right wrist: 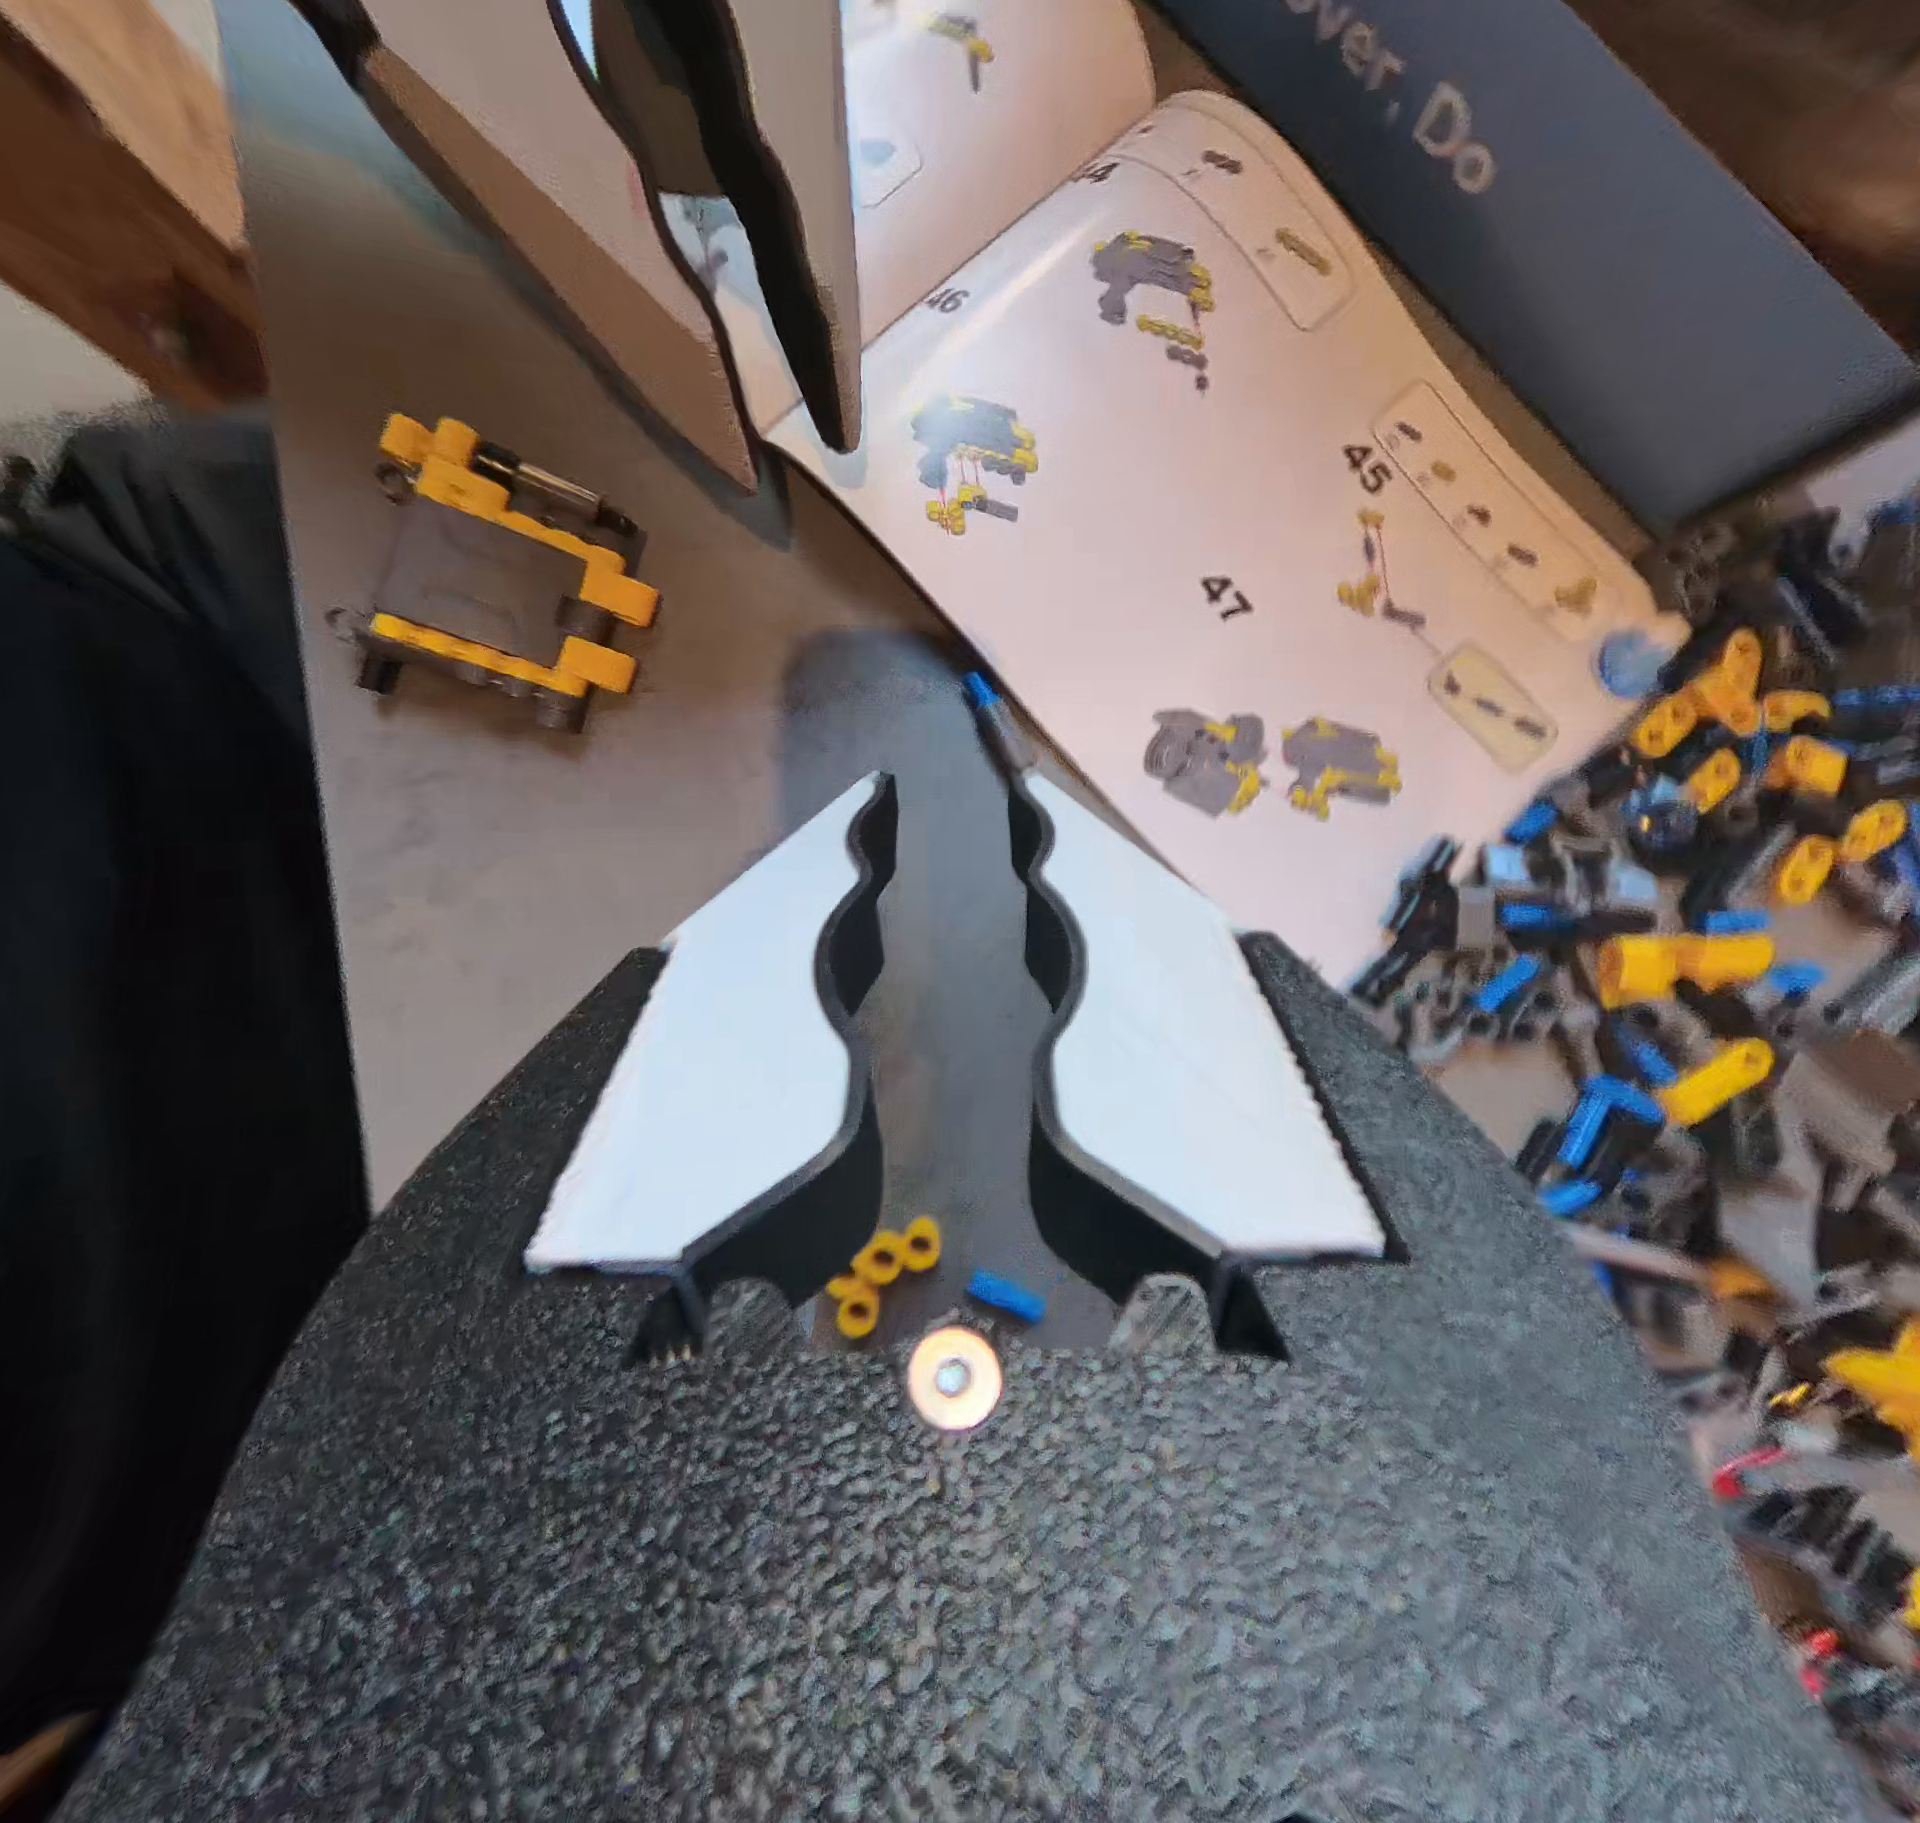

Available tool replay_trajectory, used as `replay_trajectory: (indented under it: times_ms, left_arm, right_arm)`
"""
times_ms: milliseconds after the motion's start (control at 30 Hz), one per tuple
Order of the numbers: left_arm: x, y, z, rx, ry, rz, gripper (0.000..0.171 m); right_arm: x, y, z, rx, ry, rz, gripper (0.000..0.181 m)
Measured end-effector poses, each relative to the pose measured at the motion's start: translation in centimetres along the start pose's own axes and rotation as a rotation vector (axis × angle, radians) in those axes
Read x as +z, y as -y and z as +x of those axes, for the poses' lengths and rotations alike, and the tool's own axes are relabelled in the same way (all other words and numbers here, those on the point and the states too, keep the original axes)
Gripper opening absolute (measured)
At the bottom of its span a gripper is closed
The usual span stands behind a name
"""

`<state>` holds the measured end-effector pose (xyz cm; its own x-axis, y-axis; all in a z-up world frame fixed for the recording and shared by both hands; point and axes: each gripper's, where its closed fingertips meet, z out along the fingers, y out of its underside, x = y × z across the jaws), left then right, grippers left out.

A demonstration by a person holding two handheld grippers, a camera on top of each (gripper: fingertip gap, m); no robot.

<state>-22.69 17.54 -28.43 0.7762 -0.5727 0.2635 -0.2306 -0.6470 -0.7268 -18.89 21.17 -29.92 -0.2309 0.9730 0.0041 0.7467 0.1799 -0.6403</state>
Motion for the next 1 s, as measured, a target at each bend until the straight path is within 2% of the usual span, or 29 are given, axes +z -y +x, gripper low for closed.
replay_trajectory:
  times_ms: [167, 200, 333, 533, 700, 1000]
  left_arm:
    - [0.1, -1.2, 0.1, -0.039, 0.0, -0.009, 0.013]
    - [0.3, -1.5, 0.2, -0.044, -0.002, -0.015, 0.012]
    - [0.8, -2.4, 0.4, -0.051, -0.013, -0.041, 0.012]
    - [1.2, -2.5, 0.5, 0.003, 0.011, -0.06, 0.012]
    - [1.5, -2.1, 0.9, 0.029, 0.017, -0.054, 0.011]
    - [2.6, -0.9, 2.0, 0.056, -0.024, -0.075, 0.013]
  right_arm:
    - [2.7, -0.5, 1.1, -0.159, 0.002, -0.152, 0.016]
    - [2.9, -0.6, 0.9, -0.163, 0.028, -0.163, 0.007]
    - [2.7, -0.8, 0.3, -0.161, 0.07, -0.164, 0.005]
    - [0.5, -1.6, -1.6, -0.005, 0.127, -0.067, 0.005]
    - [-1.4, -3.7, 0.6, 0.138, -0.038, -0.098, 0.005]
    - [-3.4, -4.6, -0.4, 0.259, -0.07, -0.007, 0.005]
